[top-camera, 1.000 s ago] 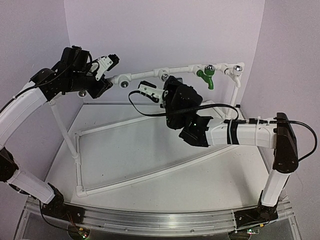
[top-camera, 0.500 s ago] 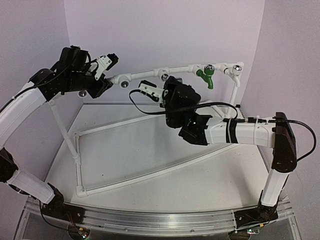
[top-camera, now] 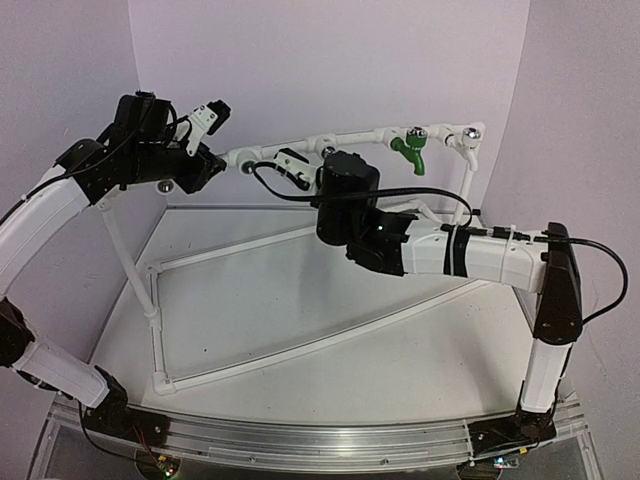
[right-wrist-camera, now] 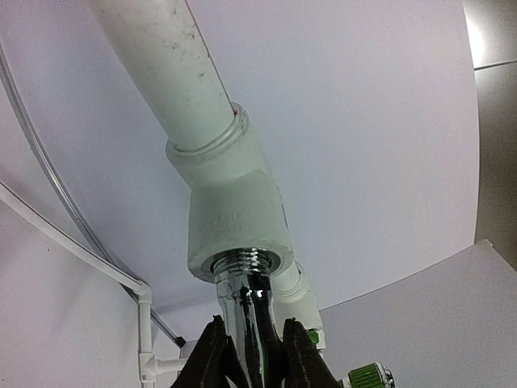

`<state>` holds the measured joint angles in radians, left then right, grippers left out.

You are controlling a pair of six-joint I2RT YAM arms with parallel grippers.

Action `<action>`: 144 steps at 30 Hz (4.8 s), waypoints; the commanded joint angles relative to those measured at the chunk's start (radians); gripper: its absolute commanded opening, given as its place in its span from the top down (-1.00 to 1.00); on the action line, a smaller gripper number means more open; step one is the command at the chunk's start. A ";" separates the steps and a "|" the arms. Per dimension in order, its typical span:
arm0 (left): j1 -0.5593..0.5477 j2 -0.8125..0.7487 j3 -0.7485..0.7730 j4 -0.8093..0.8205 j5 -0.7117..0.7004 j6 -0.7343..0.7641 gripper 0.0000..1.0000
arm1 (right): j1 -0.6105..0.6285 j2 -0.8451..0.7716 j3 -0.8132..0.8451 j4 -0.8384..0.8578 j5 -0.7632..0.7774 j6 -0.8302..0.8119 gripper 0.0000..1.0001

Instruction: Install the water faucets

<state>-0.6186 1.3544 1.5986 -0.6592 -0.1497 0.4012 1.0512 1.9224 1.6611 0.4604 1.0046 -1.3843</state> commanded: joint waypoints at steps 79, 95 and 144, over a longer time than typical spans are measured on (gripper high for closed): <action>-0.332 0.005 -0.536 0.224 0.219 -0.495 -0.33 | -0.136 0.012 0.409 -0.824 -0.532 1.605 1.00; -0.368 0.297 -0.622 0.407 0.161 -0.469 -0.44 | -0.200 0.005 0.387 -0.835 -0.676 1.777 1.00; -0.460 0.536 -0.635 0.431 0.226 -0.461 0.91 | -0.428 -0.140 0.017 -0.346 -1.195 2.525 1.00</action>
<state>-1.0313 1.8253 0.9783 -0.2159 -0.0296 0.0257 0.7149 1.7982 1.6990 0.0103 -0.2959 1.0373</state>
